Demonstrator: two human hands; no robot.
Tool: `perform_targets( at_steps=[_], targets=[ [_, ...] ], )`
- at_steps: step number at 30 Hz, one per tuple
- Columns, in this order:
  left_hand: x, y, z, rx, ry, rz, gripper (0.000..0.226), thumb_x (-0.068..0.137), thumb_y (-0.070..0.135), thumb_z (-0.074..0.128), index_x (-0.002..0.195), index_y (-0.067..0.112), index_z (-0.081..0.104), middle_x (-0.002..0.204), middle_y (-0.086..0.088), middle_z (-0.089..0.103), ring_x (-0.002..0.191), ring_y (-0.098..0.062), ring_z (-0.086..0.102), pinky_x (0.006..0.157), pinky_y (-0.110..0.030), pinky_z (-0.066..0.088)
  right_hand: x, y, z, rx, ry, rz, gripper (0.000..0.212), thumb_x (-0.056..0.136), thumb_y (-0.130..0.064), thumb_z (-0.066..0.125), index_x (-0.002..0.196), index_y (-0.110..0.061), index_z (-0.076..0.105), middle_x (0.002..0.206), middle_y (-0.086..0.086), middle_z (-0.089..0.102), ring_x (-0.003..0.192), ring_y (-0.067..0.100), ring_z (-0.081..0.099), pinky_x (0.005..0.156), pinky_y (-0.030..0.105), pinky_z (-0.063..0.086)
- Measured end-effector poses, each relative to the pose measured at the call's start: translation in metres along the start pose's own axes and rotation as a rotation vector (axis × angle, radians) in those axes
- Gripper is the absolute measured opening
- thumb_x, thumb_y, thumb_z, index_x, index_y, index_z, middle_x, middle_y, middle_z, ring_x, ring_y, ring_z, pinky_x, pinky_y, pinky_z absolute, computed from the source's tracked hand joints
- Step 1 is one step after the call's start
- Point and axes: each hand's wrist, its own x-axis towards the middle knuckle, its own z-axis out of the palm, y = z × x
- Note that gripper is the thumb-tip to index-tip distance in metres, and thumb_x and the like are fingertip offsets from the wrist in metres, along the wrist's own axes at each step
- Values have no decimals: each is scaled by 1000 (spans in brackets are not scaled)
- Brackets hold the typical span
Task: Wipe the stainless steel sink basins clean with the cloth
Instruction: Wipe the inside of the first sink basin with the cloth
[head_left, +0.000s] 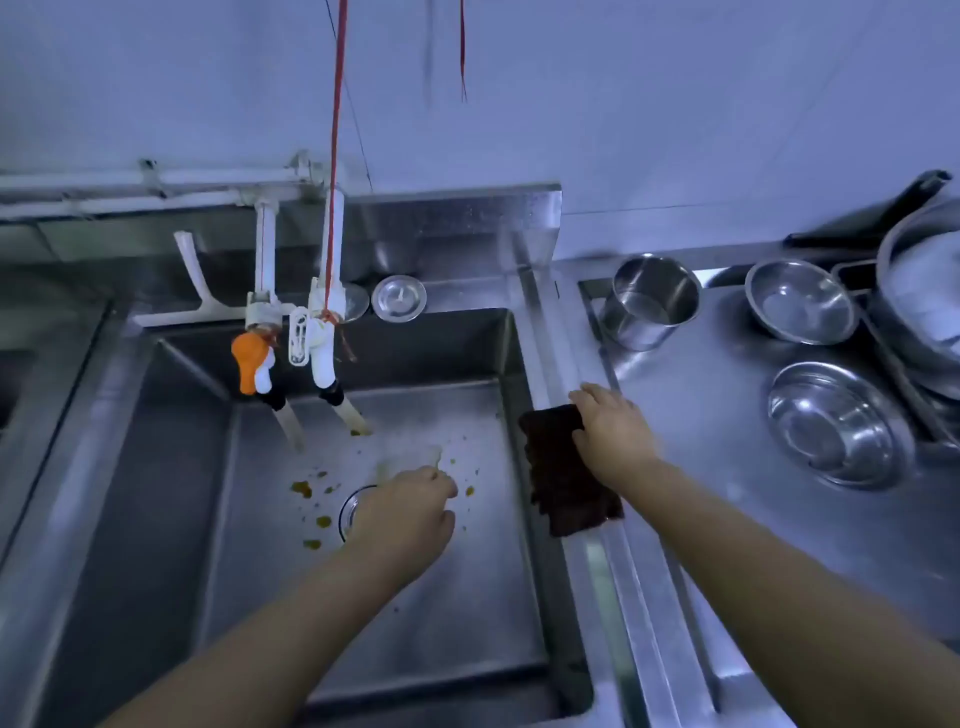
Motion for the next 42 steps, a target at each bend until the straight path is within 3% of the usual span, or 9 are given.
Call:
perform_targets(
  at_steps=[6,12,15,17,20,23,31,36,42],
  targets=[
    [20,3,25,-33,-72,-49,35,95,26,43,128,24,53,125,5,54,112,-17,52,86,-31,46,8,1,12,-153,-25,48,42,88,-38,61,122,-16,48,119,3,52,113,24,45,92,33,32],
    [40,26,30,-89,-30,-1,45,92,25,47,137,22,40,135,2,45,120,-19,46,90,-34,46,-4,-3,10,-118,-9,-189,21,77,-24,69,94,-13,63,101,4,57,102,26,47,77,31,28],
    [52,33,21,-189,122,46,68,84,21,59,145,20,29,150,1,28,134,-20,29,106,-34,35,-10,-16,3,0,39,-407,19,61,-14,76,67,-11,58,68,6,57,68,29,57,65,28,32],
    [60,29,16,-206,177,121,61,79,23,62,138,21,43,149,2,33,134,-20,27,106,-34,32,-14,-30,-6,39,78,-456,23,60,-14,76,61,-14,53,56,3,54,51,26,52,57,26,34],
    [61,14,10,-174,153,188,17,77,31,64,90,20,67,104,4,66,116,-19,50,89,-30,39,-17,-49,-14,113,75,-465,16,70,-24,73,71,-17,58,65,0,58,59,23,54,57,28,37],
    [46,-8,11,-205,92,88,18,81,31,62,74,16,55,71,0,63,72,-21,60,60,-33,43,-17,-59,-11,155,-3,-406,16,77,-28,71,79,-20,57,75,-6,53,68,17,52,58,30,44],
    [-6,-44,83,-273,-205,-67,13,83,28,62,92,21,57,86,1,63,81,-20,60,59,-27,41,-47,-86,69,-33,-317,-421,15,86,-11,56,97,-15,65,98,5,61,95,23,55,78,34,49],
    [-26,-41,157,-698,-466,-130,17,82,23,64,74,22,49,69,7,52,65,-10,52,50,-20,31,-66,-96,107,-278,-465,-379,19,86,-15,56,104,-15,56,104,6,62,100,24,53,82,33,39],
    [-18,-53,204,-667,-421,-243,13,90,17,54,81,17,44,77,0,50,67,-16,48,56,-27,33,-63,-104,154,-151,-374,-242,39,84,1,50,122,-9,48,121,10,53,114,28,43,80,31,36]
  ],
)
